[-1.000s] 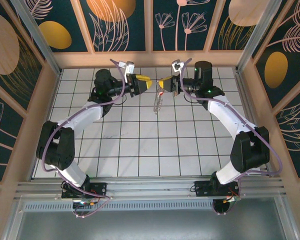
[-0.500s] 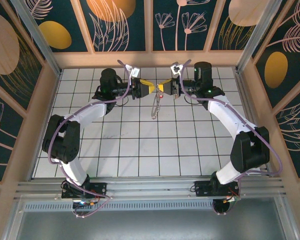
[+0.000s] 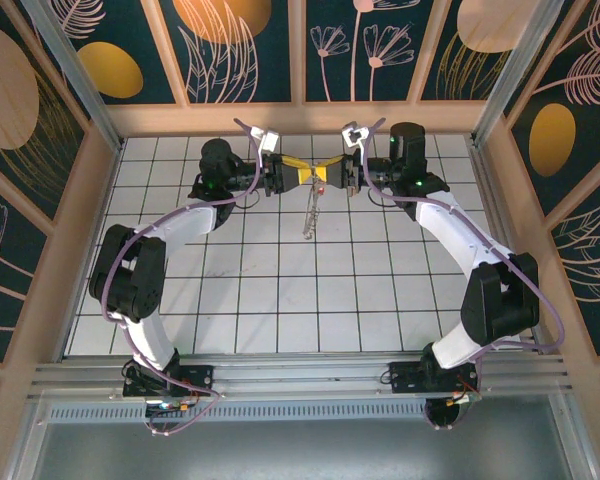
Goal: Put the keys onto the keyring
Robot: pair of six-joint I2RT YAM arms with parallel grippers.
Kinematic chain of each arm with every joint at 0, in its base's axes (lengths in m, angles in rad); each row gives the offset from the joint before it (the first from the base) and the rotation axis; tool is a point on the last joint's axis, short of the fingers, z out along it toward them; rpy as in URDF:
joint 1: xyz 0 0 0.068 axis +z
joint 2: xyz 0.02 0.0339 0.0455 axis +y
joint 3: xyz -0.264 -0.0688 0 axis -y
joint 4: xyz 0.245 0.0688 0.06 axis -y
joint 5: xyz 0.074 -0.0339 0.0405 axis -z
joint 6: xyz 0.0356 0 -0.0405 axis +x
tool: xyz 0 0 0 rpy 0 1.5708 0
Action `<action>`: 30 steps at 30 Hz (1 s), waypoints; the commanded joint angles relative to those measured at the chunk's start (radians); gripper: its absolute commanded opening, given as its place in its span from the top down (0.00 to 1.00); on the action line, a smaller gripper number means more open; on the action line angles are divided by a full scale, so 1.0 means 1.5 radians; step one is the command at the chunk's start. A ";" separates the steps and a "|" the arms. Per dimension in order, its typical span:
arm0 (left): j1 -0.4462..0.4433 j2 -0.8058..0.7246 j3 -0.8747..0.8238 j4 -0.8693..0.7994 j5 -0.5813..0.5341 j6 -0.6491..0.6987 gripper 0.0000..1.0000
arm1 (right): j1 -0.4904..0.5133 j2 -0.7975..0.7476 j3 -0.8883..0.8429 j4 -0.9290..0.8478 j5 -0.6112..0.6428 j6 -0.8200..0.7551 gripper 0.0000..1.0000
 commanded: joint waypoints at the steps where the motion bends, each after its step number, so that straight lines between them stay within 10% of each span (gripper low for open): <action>1: -0.013 0.012 0.011 0.046 0.022 -0.017 0.63 | -0.003 -0.016 -0.003 0.047 -0.027 0.011 1.00; 30: -0.027 0.000 -0.003 0.098 0.037 -0.029 0.90 | -0.006 -0.013 -0.010 0.050 -0.020 0.016 1.00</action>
